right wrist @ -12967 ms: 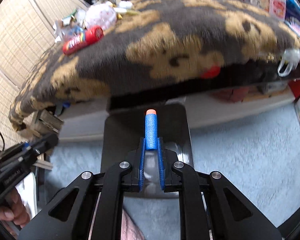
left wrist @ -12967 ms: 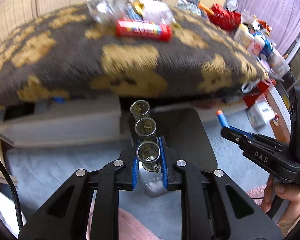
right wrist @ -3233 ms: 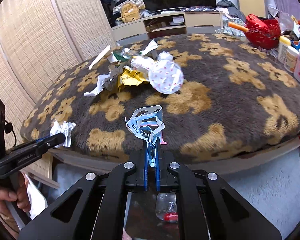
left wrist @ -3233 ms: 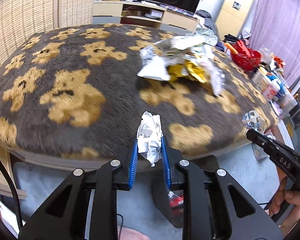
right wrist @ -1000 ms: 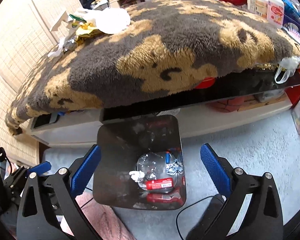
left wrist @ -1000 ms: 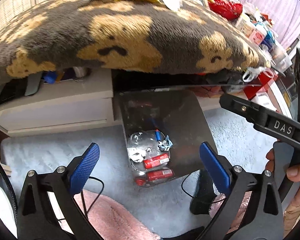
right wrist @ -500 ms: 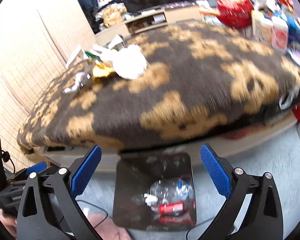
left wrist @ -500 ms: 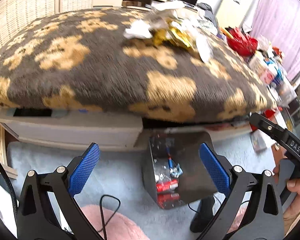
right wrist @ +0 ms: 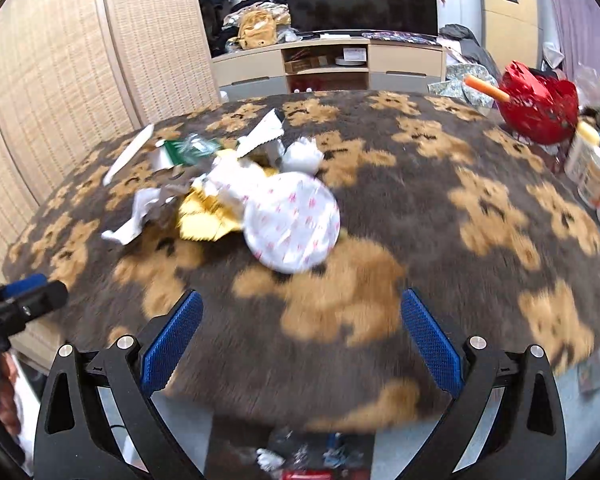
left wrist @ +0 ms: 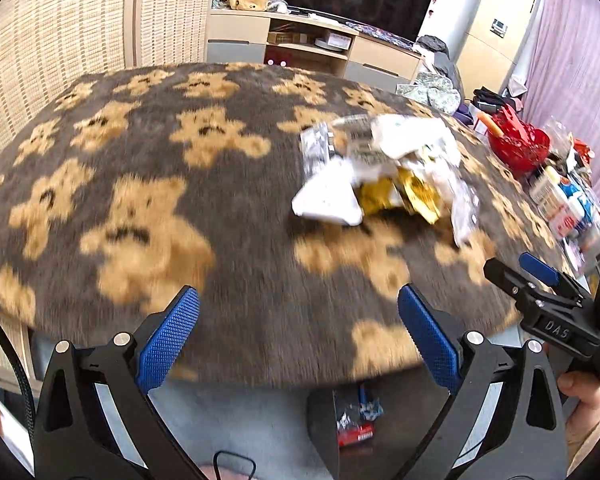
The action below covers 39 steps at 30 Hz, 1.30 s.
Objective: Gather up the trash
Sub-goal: 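Raise both open tools back toward the remaining trash pile, then grasp the white paper with the left tool while the right tool grasps the star-print plastic cup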
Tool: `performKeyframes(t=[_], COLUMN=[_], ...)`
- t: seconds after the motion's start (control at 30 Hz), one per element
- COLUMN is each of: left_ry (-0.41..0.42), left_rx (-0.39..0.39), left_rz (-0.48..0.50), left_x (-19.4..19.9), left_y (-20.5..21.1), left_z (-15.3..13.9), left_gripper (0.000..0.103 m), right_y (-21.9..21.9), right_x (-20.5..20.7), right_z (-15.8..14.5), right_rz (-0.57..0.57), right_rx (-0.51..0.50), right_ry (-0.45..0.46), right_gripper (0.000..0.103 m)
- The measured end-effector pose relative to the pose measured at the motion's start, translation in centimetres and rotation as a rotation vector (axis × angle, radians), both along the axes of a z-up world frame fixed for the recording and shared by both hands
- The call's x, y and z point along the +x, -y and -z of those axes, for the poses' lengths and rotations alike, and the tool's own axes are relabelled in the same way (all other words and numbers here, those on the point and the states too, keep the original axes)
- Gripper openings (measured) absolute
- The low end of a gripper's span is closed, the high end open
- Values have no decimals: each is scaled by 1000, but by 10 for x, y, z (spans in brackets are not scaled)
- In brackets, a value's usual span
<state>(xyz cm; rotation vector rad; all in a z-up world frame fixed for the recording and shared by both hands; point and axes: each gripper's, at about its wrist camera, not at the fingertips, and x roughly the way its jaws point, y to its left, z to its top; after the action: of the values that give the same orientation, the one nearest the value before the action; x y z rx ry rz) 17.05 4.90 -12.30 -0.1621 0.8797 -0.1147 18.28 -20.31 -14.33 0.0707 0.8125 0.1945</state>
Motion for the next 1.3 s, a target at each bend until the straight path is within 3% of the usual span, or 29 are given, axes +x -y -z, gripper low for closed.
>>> performKeyframes(t=[0.53, 0.6, 0.73, 0.77, 0.9, 0.97, 1.3], left_ry=[-49, -59, -98, -105, -106, -105, -96], left_rx=[3, 0, -16, -20, -16, -20, -18], left_rz=[18, 24, 46, 49, 57, 66, 97], left_x=[85, 91, 101, 101, 96, 91, 57], left_y=[14, 14, 16, 17, 19, 20, 21], left_z=[18, 21, 31, 33, 34, 33, 28], left_gripper=[85, 79, 55, 44, 28, 19, 18], right_y=[-3, -4, -6, -6, -4, 0, 5], right_x=[63, 68, 71, 71, 64, 61, 27], right_z=[21, 23, 27, 28, 25, 24, 16], right_rz=[-75, -83, -105, -111, -112, -111, -101], right_rx=[40, 51, 89, 100, 106, 121, 159], right_ry=[-44, -50, -62, -63, -56, -60, -71], right_gripper=[99, 100, 98, 96, 71, 70, 69])
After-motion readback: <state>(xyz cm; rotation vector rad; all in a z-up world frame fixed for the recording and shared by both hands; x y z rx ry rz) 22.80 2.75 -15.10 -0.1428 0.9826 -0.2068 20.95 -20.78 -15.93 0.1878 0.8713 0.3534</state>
